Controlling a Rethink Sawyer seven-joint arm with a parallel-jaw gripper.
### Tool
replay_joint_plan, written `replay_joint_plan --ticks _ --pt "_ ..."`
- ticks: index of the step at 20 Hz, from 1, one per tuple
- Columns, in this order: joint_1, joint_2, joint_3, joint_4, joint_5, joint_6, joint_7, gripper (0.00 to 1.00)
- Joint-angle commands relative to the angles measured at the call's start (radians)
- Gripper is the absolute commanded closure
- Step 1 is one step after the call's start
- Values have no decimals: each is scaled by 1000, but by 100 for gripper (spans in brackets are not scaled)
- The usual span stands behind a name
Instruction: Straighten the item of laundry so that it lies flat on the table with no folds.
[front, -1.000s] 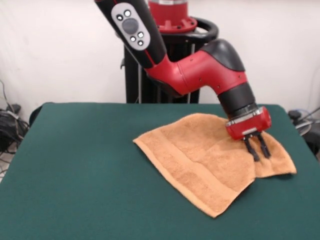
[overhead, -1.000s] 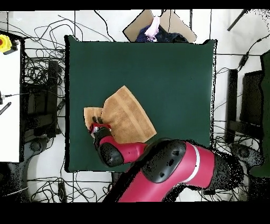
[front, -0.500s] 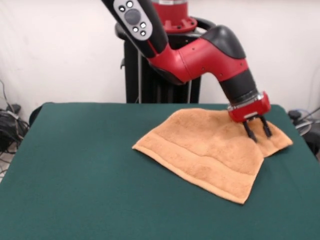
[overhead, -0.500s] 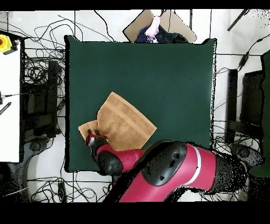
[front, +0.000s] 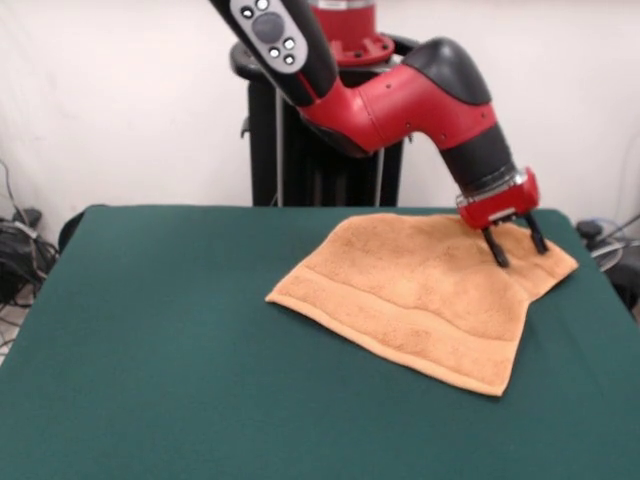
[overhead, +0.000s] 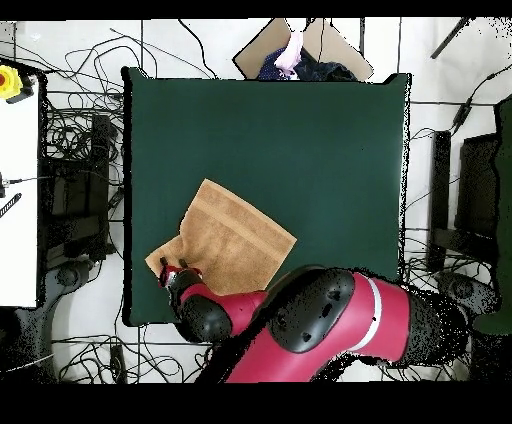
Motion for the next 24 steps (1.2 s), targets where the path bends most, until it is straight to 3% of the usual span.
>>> replay_joint_plan --ticks 1,5,9,14,20,24 --pt "23 11 -26 -24 91 108 199 0" --pt "18 -59 -18 22 113 118 207 0" --pt "15 -261 -16 131 182 162 213 0" --pt "-5 -362 2 195 202 189 211 0" --pt "-21 -431 -46 222 194 153 210 0" --pt "18 -323 -175 186 198 86 206 0"
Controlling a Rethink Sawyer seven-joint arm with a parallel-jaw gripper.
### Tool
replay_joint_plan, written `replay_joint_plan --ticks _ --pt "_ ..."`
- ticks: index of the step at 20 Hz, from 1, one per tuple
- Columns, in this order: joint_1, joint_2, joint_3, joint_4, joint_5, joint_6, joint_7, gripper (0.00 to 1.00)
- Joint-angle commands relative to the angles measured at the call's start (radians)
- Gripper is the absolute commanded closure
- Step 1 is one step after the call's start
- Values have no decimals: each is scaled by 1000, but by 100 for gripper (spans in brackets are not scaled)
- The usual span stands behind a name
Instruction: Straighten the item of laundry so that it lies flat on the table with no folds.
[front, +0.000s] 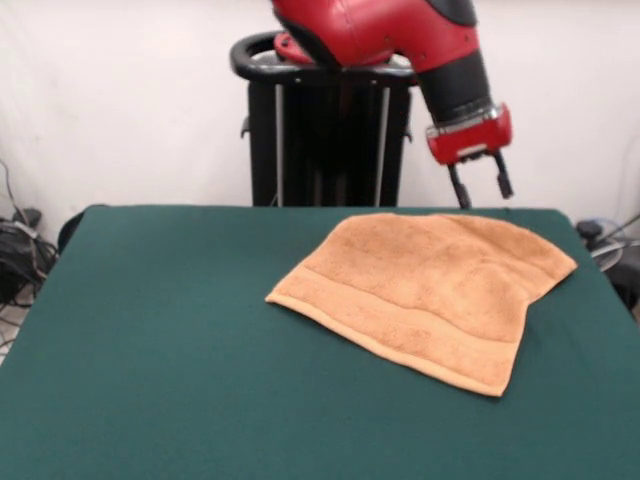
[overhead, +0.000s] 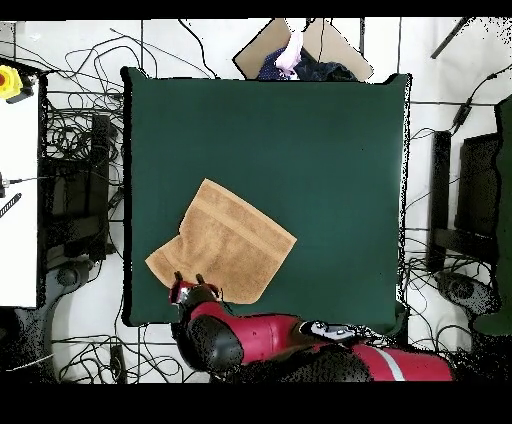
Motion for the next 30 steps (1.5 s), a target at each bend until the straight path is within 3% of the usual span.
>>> replay_joint_plan --ticks 1,6,10,17,23,30 --pt "50 79 -175 -56 110 -31 225 0" --pt "168 163 -305 78 294 -92 403 0" --pt "192 203 -341 123 311 -189 444 0" --pt "231 297 -288 13 371 -237 477 0" --pt "234 296 -271 -22 348 -269 497 0" --pt "231 255 -223 -70 348 -195 458 0"
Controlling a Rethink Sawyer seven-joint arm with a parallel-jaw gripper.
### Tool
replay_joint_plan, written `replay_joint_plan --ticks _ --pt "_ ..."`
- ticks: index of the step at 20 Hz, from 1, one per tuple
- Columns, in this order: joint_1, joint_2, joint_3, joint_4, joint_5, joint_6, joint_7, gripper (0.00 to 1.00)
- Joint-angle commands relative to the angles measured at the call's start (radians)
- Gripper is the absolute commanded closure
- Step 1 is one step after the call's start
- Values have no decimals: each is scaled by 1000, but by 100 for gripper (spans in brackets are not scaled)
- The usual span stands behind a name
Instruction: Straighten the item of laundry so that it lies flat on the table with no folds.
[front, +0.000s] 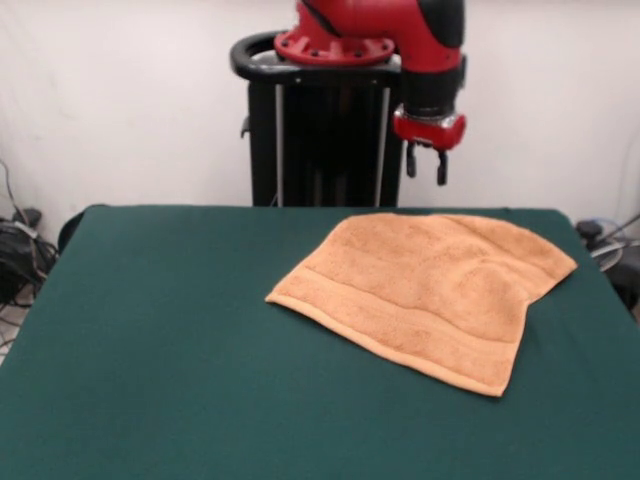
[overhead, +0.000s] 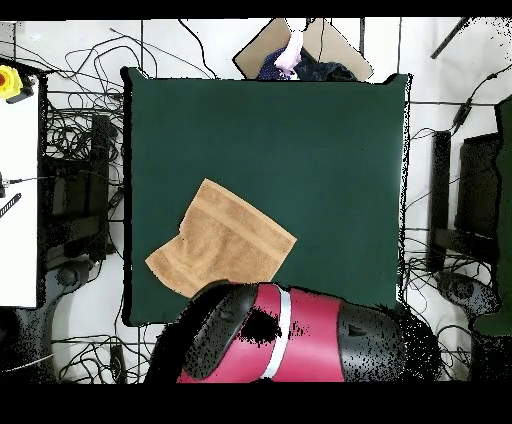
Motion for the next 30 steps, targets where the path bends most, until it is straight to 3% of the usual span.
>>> replay_joint_plan --ticks 1,14,22,30 --pt "20 3 72 -194 94 9 248 0" --pt "140 -151 106 -226 257 224 177 0" --pt "219 -167 99 -287 294 285 187 0" --pt "247 -172 101 -342 297 342 178 0"
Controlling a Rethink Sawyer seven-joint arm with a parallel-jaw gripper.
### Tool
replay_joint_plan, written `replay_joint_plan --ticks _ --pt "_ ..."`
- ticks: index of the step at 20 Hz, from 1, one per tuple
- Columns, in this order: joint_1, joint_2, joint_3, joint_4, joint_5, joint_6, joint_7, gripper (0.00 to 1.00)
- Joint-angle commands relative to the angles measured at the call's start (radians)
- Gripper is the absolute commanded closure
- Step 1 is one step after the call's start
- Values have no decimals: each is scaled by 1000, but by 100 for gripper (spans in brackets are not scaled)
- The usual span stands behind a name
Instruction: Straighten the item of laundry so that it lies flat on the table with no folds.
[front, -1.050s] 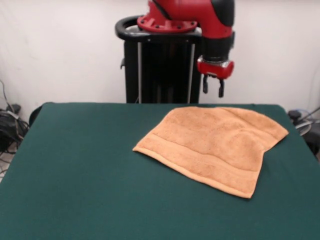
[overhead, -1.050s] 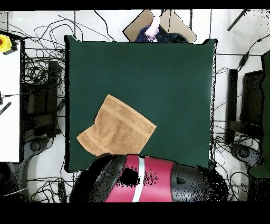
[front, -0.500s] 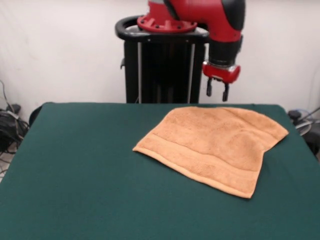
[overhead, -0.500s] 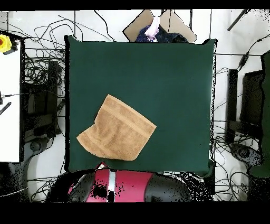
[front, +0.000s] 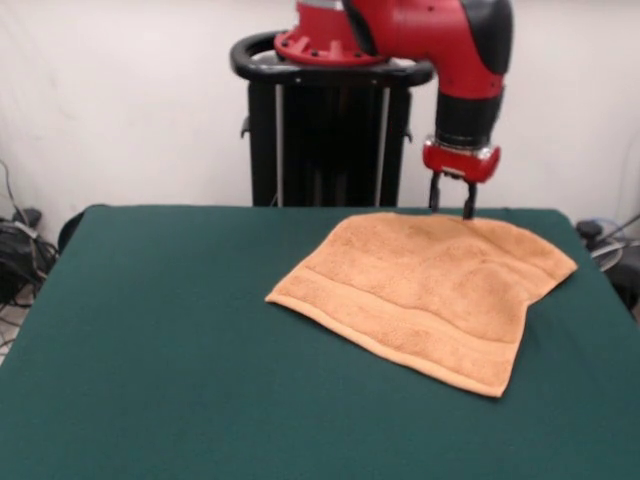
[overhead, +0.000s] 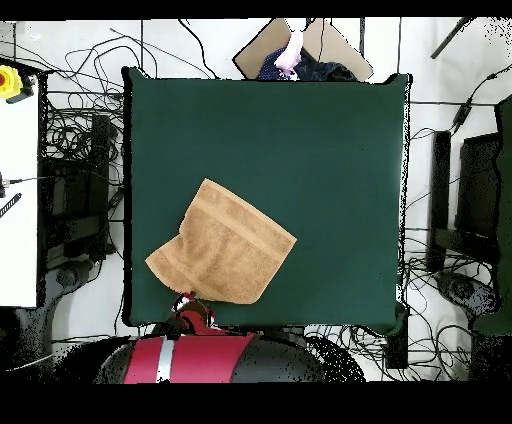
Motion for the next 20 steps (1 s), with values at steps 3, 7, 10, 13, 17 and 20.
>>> replay_joint_plan --ticks 3,7,10,13,17,20 --pt "40 -16 77 -193 113 128 190 0" --pt "43 -10 59 -195 117 84 216 0" --pt "26 10 53 -192 94 52 220 0" --pt "27 38 34 -193 84 30 213 0" --pt "37 83 17 -226 99 31 198 0" --pt "68 75 -15 -258 146 76 167 0"
